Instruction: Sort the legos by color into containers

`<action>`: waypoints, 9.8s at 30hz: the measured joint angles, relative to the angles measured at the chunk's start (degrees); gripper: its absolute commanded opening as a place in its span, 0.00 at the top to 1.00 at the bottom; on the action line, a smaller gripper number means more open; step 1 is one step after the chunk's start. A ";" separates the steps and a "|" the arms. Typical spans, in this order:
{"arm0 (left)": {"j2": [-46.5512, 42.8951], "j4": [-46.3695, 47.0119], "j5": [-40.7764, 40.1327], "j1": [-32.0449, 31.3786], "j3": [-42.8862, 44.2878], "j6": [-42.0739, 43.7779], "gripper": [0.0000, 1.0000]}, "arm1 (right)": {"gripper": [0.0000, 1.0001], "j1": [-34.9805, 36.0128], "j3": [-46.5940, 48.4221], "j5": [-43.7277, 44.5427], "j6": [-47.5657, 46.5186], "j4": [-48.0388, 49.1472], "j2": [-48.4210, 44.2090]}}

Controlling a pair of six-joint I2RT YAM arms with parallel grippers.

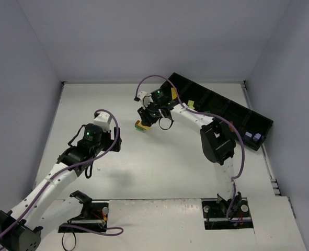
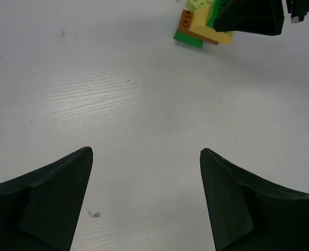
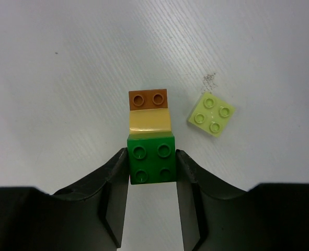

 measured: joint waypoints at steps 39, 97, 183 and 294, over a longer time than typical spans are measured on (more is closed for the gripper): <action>16.92 10.21 54.21 6.67 14.12 26.53 0.23 | 1.00 -6.54 -10.49 -31.15 -5.62 -7.26 -25.92; 30.12 6.58 69.70 5.05 18.82 28.09 1.00 | 1.00 -3.41 -14.19 -37.11 -6.88 -10.86 -29.09; 22.62 7.61 65.99 4.13 15.96 30.53 1.00 | 0.42 -3.96 -17.55 -38.99 -3.67 -6.49 -33.73; 9.53 13.99 55.91 5.77 3.52 20.57 1.00 | 0.96 -12.24 -1.95 20.79 18.14 19.85 -4.07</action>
